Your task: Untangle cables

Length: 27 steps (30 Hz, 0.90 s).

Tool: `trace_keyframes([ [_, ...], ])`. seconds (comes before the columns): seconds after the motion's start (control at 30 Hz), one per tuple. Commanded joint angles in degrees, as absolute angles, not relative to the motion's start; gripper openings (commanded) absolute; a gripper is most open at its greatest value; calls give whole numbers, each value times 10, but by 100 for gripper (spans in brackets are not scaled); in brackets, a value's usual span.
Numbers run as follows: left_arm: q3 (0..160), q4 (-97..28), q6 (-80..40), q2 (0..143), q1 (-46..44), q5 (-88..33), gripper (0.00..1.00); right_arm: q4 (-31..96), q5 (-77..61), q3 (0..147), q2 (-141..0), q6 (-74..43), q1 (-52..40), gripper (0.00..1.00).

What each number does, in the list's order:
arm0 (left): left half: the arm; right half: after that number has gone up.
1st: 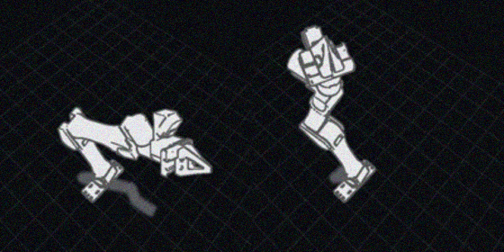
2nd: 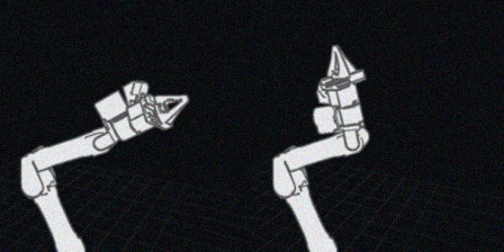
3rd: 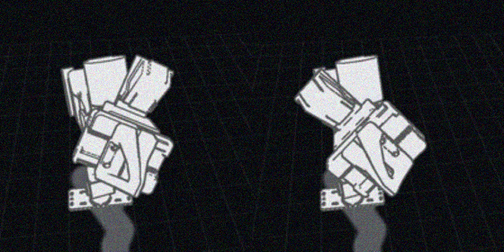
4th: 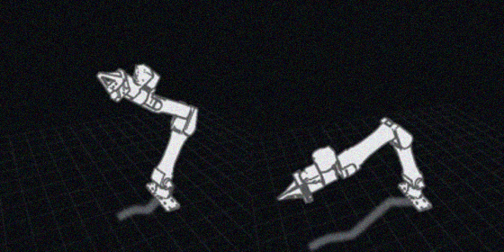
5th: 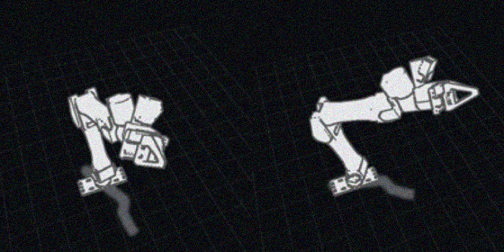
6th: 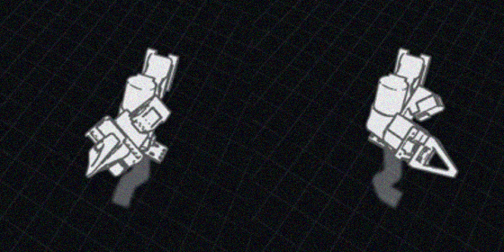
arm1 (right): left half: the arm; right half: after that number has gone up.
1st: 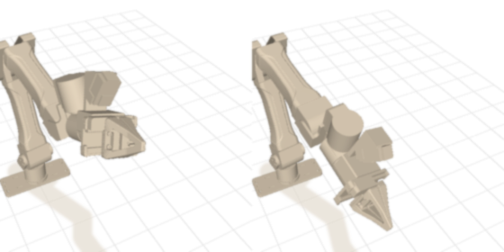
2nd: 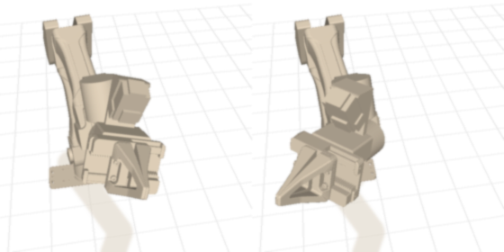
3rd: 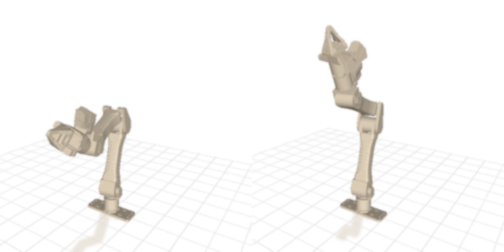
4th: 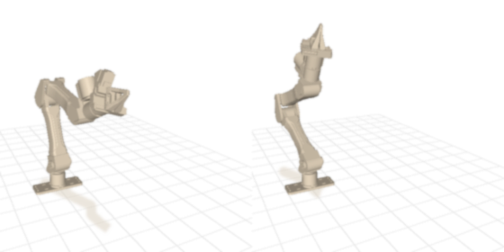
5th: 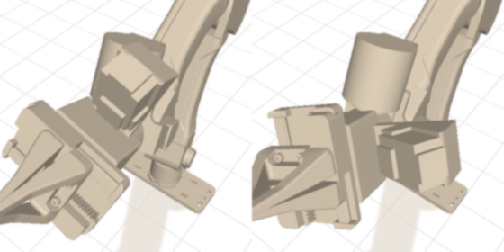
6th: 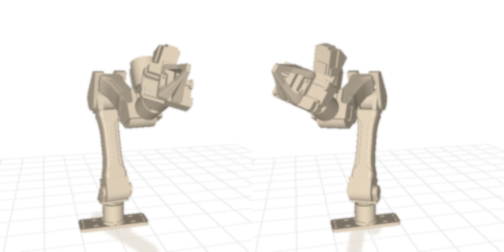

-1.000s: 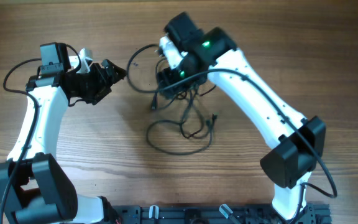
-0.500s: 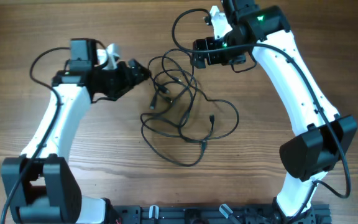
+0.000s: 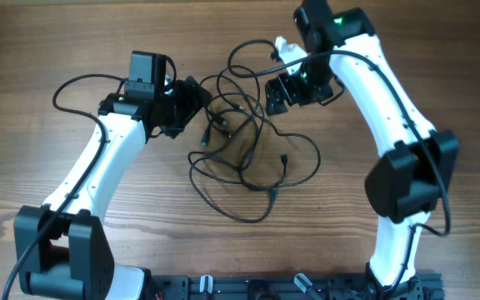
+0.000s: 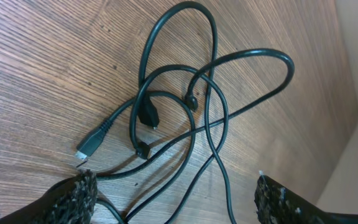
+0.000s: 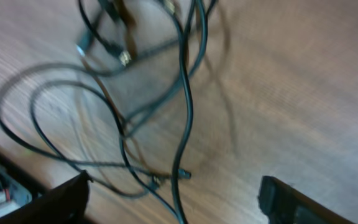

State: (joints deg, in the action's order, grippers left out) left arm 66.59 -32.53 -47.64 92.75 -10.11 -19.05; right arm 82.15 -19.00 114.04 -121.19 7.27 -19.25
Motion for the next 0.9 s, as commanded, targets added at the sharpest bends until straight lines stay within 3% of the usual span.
trace_keyframes([
  [0.0,668,-324,-500,923,-99,-170,84,843,-200,1129,-1251,119,-208,75],
  [0.17,668,-324,-499,923,-98,-167,89,834,-197,1077,-1252,140,-217,62],
  [0.4,668,-325,-499,923,-94,-149,92,817,-194,1051,-1252,143,-218,4],
  [0.87,668,-345,-467,923,-94,-172,95,788,-254,1299,-1112,14,-218,4],
])
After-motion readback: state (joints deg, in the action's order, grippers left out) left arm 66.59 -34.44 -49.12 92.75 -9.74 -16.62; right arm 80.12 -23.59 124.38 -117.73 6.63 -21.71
